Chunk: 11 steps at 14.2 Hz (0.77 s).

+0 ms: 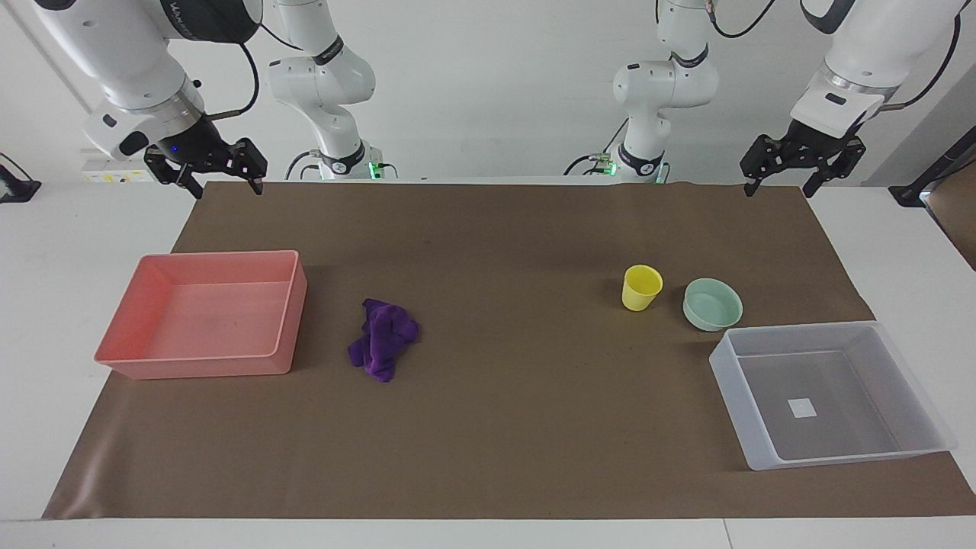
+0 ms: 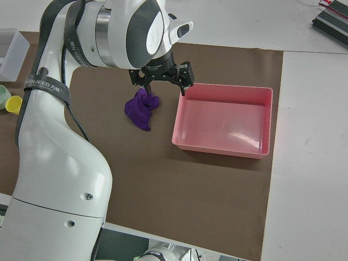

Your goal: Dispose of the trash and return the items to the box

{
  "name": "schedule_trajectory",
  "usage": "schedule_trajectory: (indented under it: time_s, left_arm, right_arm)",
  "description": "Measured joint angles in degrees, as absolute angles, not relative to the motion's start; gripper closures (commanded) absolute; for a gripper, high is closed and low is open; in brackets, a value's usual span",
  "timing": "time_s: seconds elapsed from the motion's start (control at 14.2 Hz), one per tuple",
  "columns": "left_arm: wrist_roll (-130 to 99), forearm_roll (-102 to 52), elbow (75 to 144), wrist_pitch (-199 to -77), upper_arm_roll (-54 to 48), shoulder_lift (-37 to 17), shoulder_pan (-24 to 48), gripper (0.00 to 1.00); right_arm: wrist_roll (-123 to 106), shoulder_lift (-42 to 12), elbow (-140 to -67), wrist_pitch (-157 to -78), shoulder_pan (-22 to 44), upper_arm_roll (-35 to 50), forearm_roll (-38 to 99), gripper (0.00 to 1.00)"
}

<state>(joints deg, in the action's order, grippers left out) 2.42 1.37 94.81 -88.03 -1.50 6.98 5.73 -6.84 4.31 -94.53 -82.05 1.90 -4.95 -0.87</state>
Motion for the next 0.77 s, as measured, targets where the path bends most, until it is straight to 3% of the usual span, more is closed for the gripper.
schedule_trajectory:
  time_s: [0.35, 0.77]
  left_arm:
    - [2.3, 1.4, 94.9, -88.0, -1.3, 7.0, 5.6, 0.00]
    - [2.3, 1.4, 95.3, -88.0, -0.6, 7.1, 5.5, 0.00]
  right_arm:
    - [-6.8, 4.4, -94.6, -83.7, 1.9, -4.9, -0.9, 0.00]
    - [-6.8, 1.7, -102.3, -98.6, 6.5, -4.8, 4.1, 0.00]
